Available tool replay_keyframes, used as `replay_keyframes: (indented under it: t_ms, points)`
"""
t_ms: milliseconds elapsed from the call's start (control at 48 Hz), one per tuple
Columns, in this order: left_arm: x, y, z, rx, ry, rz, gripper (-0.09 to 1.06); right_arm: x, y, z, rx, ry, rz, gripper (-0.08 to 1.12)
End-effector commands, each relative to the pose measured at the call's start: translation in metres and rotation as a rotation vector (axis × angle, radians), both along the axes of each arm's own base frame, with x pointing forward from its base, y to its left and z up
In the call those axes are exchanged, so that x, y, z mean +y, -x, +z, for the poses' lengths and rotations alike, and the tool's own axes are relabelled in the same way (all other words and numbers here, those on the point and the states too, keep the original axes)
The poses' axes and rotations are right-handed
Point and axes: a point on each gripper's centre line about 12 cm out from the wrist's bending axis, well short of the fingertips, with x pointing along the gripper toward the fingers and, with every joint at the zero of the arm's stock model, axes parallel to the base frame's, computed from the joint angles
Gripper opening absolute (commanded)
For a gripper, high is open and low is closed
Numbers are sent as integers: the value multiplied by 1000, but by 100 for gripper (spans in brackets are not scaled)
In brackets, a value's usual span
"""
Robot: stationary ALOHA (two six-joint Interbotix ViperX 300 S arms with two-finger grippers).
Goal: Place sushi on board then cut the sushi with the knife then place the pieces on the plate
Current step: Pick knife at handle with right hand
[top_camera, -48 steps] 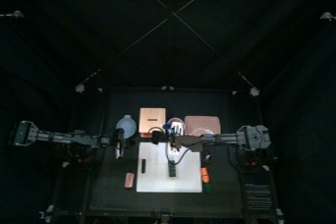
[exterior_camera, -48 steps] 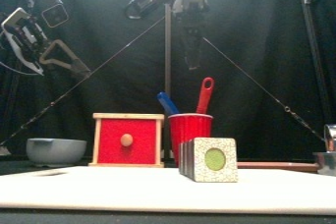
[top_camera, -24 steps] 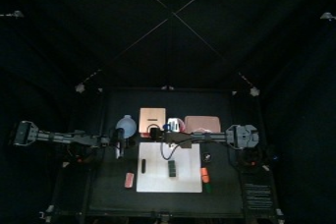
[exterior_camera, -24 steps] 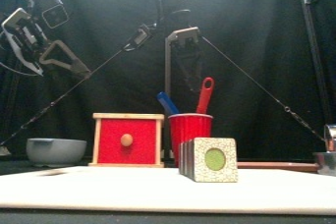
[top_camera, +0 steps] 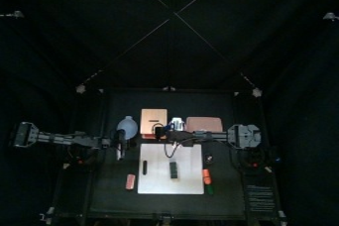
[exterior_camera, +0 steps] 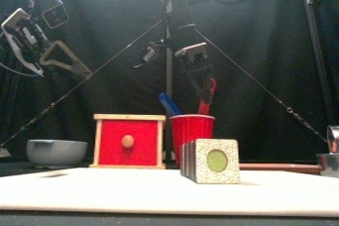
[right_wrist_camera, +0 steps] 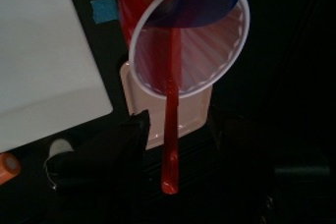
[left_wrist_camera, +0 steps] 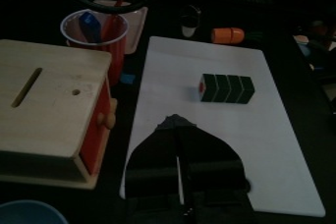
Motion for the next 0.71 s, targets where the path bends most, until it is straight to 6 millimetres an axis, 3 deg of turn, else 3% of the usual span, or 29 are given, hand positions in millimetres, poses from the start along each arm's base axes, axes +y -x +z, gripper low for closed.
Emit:
replay_keyframes:
  t_ms: [21, 188, 542, 708]
  points:
    - [1, -3, 4, -14, -6, 0, 0, -4, 1, 11, -33, 4, -4, 85]
    - [1, -3, 4, -14, -6, 2, 0, -6, 1, 9, -30, 0, -8, 82]
    - [1, -2, 3, -7, -8, -2, 0, -13, 3, 7, -26, -14, -28, 46]
    - [1, -2, 3, -7, -8, 0, 0, -15, 3, 8, -30, -15, -30, 36]
